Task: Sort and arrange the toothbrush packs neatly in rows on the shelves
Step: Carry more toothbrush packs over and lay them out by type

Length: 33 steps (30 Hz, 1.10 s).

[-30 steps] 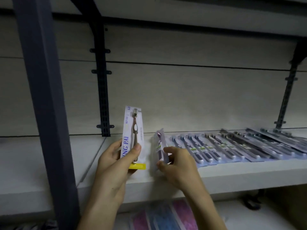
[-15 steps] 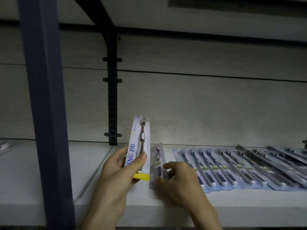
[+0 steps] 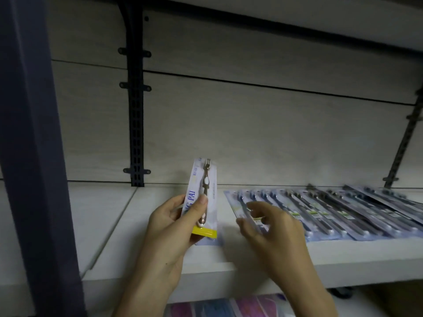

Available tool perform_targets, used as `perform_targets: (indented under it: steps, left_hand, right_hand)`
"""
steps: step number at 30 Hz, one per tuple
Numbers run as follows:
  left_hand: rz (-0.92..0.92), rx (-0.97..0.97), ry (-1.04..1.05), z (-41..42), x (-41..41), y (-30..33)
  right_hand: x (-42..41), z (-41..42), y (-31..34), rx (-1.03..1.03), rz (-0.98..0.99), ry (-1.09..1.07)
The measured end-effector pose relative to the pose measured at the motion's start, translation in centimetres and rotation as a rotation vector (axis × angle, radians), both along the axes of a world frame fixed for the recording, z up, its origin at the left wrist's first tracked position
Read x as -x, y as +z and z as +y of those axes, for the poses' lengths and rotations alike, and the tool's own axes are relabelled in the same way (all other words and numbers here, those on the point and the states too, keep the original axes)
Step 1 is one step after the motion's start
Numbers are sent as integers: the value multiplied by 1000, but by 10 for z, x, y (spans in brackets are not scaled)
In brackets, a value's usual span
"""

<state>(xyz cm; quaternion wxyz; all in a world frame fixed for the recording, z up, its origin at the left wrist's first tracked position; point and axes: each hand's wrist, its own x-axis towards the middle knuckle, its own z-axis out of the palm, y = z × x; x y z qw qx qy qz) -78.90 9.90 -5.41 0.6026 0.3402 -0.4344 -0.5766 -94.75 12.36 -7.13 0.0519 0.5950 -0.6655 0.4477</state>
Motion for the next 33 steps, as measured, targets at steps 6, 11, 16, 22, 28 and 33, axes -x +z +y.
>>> perform_targets:
  steps: [6, 11, 16, 22, 28, 33]
  left_hand:
    - [18, -78, -51, 16, 35, 1]
    - [22, -64, -84, 38, 83, -1]
    - [43, -55, -147, 71, 149, 2]
    - [43, -53, -178, 112, 232, -2]
    - [72, -57, -118, 147, 282, -14]
    - [40, -71, -30, 152, 300, -16]
  right_hand:
    - [35, 32, 1, 54, -17, -42]
    - [84, 65, -2, 84, 59, -117]
    - [157, 111, 1, 55, 128, -181]
    - [242, 168, 5, 41, 135, -224]
    - [300, 199, 1, -7, 195, -186]
    - [322, 197, -4, 14, 156, -92]
